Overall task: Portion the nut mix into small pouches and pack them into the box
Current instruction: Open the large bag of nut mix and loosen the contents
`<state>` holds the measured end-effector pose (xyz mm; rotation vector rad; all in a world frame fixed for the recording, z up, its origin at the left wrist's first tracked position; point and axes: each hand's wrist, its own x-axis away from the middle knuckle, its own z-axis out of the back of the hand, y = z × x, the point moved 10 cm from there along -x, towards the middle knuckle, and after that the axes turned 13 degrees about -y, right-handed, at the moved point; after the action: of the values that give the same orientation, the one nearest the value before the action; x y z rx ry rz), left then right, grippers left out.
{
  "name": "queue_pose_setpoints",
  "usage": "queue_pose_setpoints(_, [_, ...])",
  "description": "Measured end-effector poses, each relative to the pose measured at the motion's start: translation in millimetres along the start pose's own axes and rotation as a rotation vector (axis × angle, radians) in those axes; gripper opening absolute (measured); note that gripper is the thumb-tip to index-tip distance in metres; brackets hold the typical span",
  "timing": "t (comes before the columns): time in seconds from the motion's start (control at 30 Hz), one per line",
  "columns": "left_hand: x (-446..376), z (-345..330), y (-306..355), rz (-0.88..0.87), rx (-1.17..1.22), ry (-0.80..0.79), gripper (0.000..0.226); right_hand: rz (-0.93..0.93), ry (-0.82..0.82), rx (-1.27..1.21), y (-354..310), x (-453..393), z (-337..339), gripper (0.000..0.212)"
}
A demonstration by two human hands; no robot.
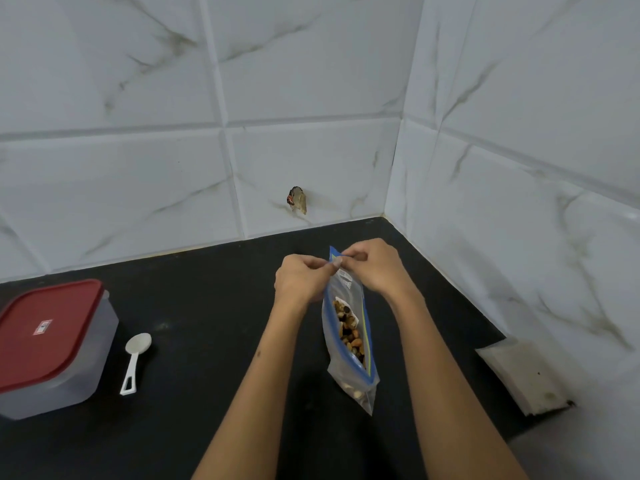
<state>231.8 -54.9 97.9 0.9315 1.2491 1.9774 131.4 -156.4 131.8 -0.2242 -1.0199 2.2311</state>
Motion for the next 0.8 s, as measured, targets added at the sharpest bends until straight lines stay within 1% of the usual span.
queue_pose_setpoints(0.13, [-3,-3,-3,0.002,0.124,-0.050,0.015,-0.047,0.026,-0.011,6,-5,2,0.019])
queue_pose_setpoints(0.23, [-6,-9,-10,0.072,0.246,-0.093,0.018,-0.133,0.015,-0.062,17,-13,1,0.023])
queue_pose_setpoints(0.3, [-8,-15,-18,0.158,0.366,-0.133,0.022,-0.232,-0.021,-0.221,32,-17,-4,0.027])
queue_pose_setpoints(0.37, [-11,-24,-25,0.226,0.490,-0.192,0.022,-0.333,-0.101,-0.465,47,-17,-19,0.026])
queue_pose_setpoints(0.47, [-15,-41,-38,0.326,0.616,-0.306,0.027,-0.405,-0.237,-0.864,57,-11,-42,0.019])
queue_pose_setpoints(0.5, [-14,-46,-42,0.355,0.653,-0.344,0.029,-0.421,-0.276,-0.943,59,-7,-47,0.019])
queue_pose_setpoints(0.57, [-15,-55,-51,0.400,0.776,-0.385,0.032,-0.425,-0.319,-1.009,63,-1,-52,0.020])
queue_pose_setpoints(0.67, [-16,-65,-59,0.426,0.995,-0.370,0.037,-0.431,-0.305,-1.054,68,0,-57,0.022])
queue_pose_setpoints(0.7, [-18,-66,-61,0.418,1.028,-0.359,0.038,-0.438,-0.294,-1.067,71,-1,-59,0.023])
queue_pose_setpoints(0.8, [-17,-67,-61,0.390,0.991,-0.360,0.035,-0.484,-0.266,-1.017,81,-1,-62,0.019])
